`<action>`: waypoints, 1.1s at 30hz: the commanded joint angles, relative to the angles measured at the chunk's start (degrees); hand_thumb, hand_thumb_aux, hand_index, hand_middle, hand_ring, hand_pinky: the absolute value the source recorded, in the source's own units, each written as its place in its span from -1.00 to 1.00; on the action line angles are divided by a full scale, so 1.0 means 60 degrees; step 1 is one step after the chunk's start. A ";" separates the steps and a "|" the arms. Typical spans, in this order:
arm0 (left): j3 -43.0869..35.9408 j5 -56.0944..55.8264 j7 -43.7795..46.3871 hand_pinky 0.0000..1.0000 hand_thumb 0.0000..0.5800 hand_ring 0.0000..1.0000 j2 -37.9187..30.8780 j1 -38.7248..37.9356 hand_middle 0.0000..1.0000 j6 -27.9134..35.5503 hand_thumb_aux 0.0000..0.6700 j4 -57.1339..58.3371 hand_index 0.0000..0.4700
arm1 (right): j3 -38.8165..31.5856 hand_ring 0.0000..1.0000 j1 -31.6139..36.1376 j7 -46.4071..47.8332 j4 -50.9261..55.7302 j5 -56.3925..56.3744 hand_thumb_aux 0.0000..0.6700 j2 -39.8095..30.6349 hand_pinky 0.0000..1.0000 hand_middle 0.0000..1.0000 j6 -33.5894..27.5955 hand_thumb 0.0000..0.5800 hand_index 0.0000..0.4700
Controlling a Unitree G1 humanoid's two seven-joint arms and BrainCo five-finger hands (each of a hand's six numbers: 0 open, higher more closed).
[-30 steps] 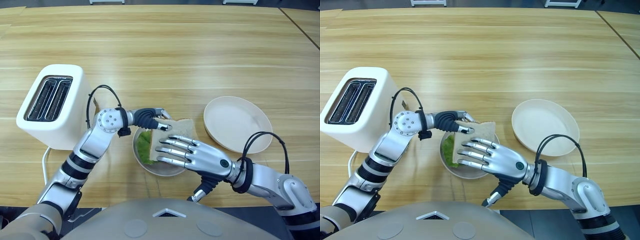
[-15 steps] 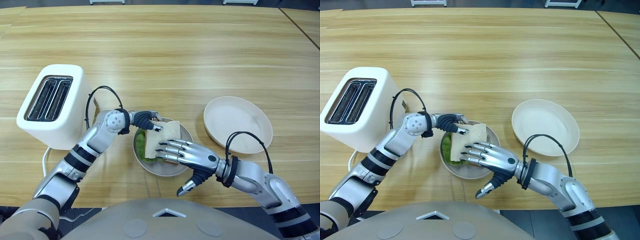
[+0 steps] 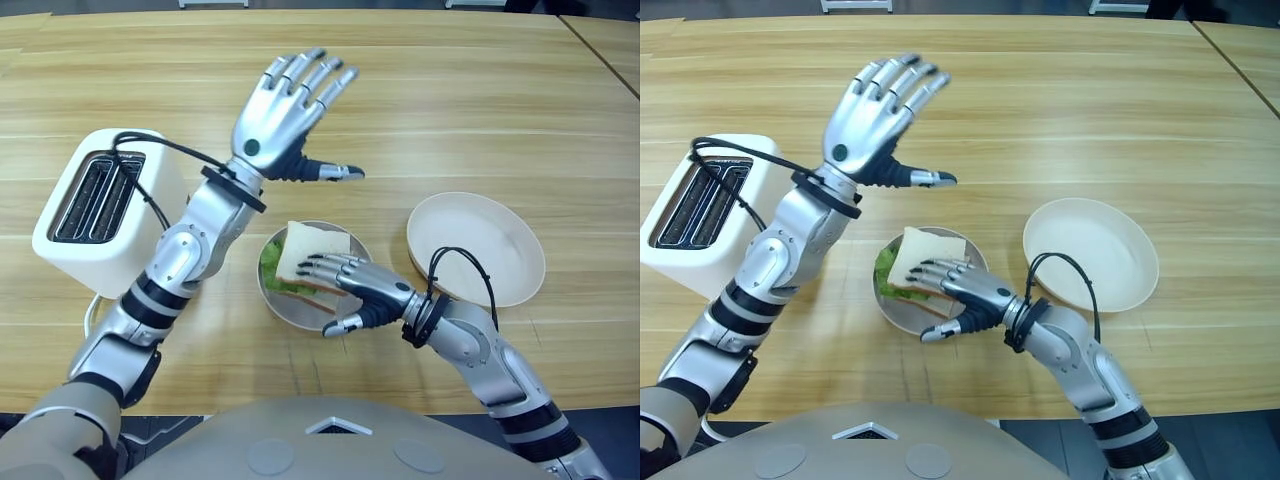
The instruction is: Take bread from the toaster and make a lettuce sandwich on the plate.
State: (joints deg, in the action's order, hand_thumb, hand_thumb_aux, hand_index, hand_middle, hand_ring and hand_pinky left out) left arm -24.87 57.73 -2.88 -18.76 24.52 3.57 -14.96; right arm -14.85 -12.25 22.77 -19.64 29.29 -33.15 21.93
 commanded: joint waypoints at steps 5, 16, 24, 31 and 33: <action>0.1217 -0.5619 0.3178 1.00 1.00 1.00 0.0297 -0.3782 1.00 0.0667 1.00 -0.4613 1.00 | 0.2138 1.00 0.0128 0.0409 -0.1998 -0.4401 1.00 0.0455 1.00 1.00 -0.1889 1.00 1.00; 0.0654 -0.5395 0.5731 1.00 1.00 1.00 -0.3279 -0.8466 1.00 -0.0959 1.00 -0.4817 1.00 | 0.1627 1.00 -0.3138 0.2902 -0.2520 -0.2715 1.00 -0.1985 1.00 1.00 -0.0507 1.00 1.00; -0.0575 -0.1983 0.5336 1.00 1.00 1.00 -0.3490 -0.8314 1.00 -0.1549 1.00 -0.2219 1.00 | 0.0053 1.00 -0.2393 0.0997 -0.0538 0.2356 1.00 -0.1462 1.00 1.00 0.0723 1.00 1.00; -0.1027 -0.0493 0.4417 1.00 1.00 1.00 -0.2589 -0.6937 1.00 -0.1503 1.00 -0.0259 1.00 | -0.1128 1.00 -0.0572 -0.0114 0.1244 0.4052 1.00 -0.0362 1.00 1.00 0.0381 1.00 1.00; -0.1048 -0.0225 0.4004 1.00 1.00 1.00 -0.2082 -0.6207 1.00 -0.1375 1.00 0.0326 1.00 | -0.1398 1.00 0.0285 -0.0366 0.1818 0.4329 1.00 0.0107 1.00 1.00 0.0154 1.00 1.00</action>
State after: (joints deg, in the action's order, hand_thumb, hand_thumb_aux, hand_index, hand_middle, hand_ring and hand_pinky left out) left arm -30.35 52.75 21.61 -33.37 -15.45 -7.62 -20.62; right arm -21.12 -15.11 20.60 -14.41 50.94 -34.78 25.82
